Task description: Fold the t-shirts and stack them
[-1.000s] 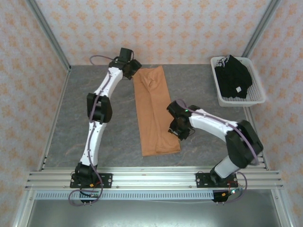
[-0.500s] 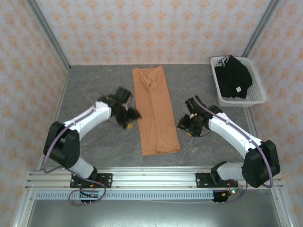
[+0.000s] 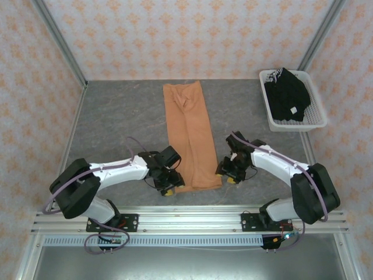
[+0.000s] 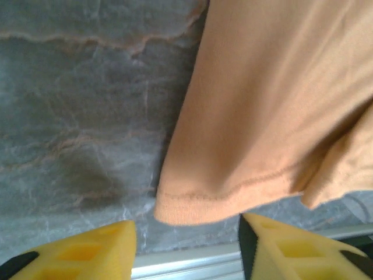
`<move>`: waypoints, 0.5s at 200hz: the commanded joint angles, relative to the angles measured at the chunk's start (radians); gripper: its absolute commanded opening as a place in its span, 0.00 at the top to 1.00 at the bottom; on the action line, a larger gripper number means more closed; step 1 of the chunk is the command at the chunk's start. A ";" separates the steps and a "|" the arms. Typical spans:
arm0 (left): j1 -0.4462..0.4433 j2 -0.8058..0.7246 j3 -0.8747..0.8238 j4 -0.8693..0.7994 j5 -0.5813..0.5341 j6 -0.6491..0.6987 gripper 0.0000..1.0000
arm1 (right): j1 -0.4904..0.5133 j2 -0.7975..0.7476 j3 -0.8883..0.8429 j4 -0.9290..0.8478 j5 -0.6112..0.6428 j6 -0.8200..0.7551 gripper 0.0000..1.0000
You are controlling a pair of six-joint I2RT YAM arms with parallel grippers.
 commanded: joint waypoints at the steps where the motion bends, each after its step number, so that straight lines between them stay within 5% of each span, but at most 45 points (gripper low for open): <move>1: -0.004 0.040 0.012 0.035 -0.043 -0.027 0.58 | 0.014 0.024 -0.006 0.021 -0.002 -0.020 0.50; 58: -0.006 0.120 0.058 0.041 -0.068 -0.008 0.82 | 0.088 0.138 0.028 0.042 0.027 -0.002 0.54; 100: -0.007 0.123 0.058 0.037 -0.082 -0.005 0.89 | 0.143 0.174 0.055 0.053 0.031 0.049 0.58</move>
